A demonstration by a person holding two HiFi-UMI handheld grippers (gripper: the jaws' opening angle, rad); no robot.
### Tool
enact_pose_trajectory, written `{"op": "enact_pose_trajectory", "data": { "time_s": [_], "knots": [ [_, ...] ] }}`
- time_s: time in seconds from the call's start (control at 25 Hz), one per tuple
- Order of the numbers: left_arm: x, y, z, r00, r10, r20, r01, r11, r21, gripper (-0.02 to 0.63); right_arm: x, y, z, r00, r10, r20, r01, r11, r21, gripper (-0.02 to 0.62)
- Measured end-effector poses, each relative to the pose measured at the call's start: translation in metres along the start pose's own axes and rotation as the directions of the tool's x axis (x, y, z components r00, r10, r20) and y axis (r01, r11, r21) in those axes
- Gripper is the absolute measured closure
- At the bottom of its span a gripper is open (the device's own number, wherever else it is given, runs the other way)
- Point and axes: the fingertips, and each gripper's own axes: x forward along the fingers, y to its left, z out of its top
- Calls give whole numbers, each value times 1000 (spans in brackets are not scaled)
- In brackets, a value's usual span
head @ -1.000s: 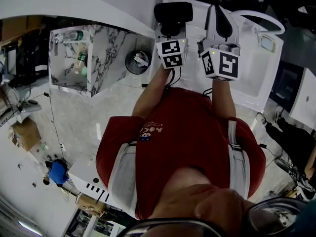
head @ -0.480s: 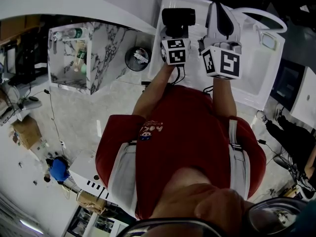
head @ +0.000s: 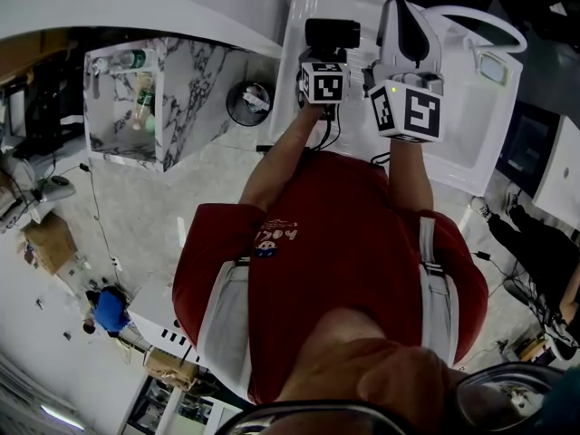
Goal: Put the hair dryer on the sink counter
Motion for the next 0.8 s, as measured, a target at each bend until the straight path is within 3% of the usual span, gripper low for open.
{"op": "enact_pose_trajectory", "data": {
  "time_s": [0.4,0.8],
  "knots": [
    [19,-5,-30,983,-17,-183,24,999,33,403,-3,-7,-2,1000,-8,-5,8,1000,-17,594],
    [33,-1,-46,957,-13,-289,25,999,37,403,-3,-11,-4,1000,-18,-10,17,1000,-15,594]
  ]
}}
